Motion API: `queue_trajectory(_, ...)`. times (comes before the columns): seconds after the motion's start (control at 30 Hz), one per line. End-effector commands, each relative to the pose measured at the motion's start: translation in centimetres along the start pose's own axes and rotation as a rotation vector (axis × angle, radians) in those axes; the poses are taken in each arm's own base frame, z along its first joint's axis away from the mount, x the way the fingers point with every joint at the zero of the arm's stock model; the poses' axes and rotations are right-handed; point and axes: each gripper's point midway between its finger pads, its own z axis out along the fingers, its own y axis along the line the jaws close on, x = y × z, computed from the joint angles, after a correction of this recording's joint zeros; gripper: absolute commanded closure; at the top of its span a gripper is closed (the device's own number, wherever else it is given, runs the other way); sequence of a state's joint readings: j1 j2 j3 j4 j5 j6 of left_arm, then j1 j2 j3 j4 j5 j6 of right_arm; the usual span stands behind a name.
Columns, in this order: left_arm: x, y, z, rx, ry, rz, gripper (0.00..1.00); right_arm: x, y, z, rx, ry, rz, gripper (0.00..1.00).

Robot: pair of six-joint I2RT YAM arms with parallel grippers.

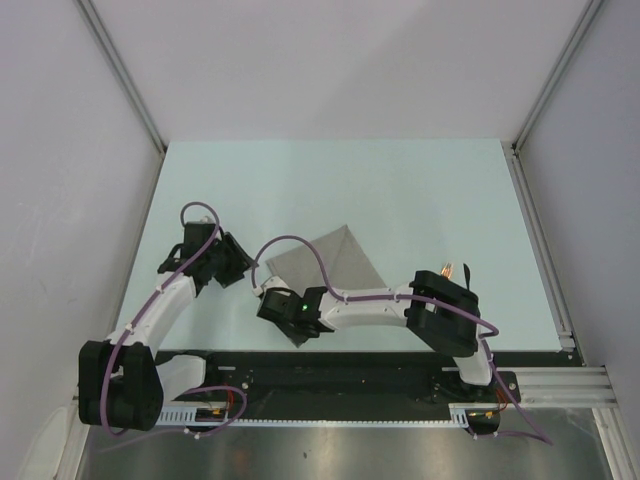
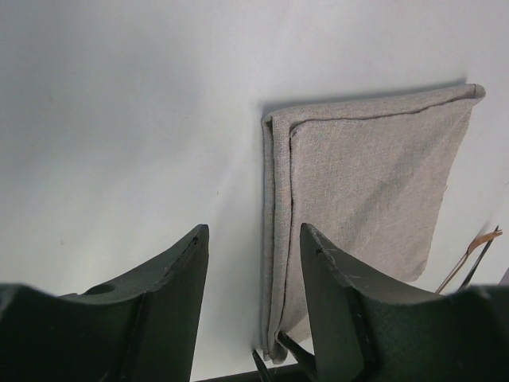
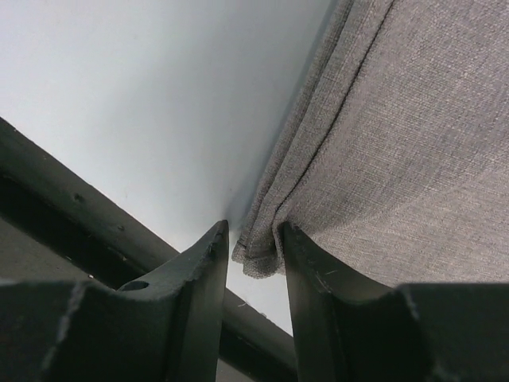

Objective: Fold the napkin into a case and place the utensils inside
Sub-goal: Pick up the upper triangle-folded napkin from the center of the board.

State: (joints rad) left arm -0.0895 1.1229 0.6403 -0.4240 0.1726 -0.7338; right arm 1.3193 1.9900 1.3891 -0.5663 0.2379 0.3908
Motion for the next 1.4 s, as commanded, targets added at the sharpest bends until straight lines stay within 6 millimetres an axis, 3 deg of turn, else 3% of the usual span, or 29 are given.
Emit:
queue_trajectory(0.0,-0.6,-0.9,-0.2,0.045,-0.017,0.010,0.46,-0.6,-0.2,0.7,0.036,-0.021,-0.006,0.61)
queue_trajectory(0.1,-0.7,-0.8,-0.2,0.042,-0.015,0.014,0.46,-0.1,-0.3,1.1,0.045,-0.007,-0.013,0.63)
queue_trajectory(0.2,-0.6,-0.9,-0.1,0.045,-0.009,0.022,0.45,0.3,-0.5,1.1,0.048,0.003,-0.013,0.73)
queue_trajectory(0.37,0.5,-1.8,1.1,0.114,0.070,0.047,0.41,0.2,-1.4,1.1,0.054,-0.024,0.003,1.00)
queue_trajectory(0.6,3.7,-3.2,4.0,0.090,0.218,0.056,0.41,-3.3,-0.6,-2.0,-0.074,-0.163,0.049,1.00)
queue_trajectory(0.73,4.1,-2.2,5.5,0.036,0.225,0.023,0.43,-4.9,-0.7,-4.1,-0.120,-0.219,0.079,1.00)
queue_trajectory(1.37,3.9,-1.9,8.2,0.022,0.202,-0.059,0.47,-4.7,-1.1,-4.9,-0.181,-0.222,0.108,1.00)
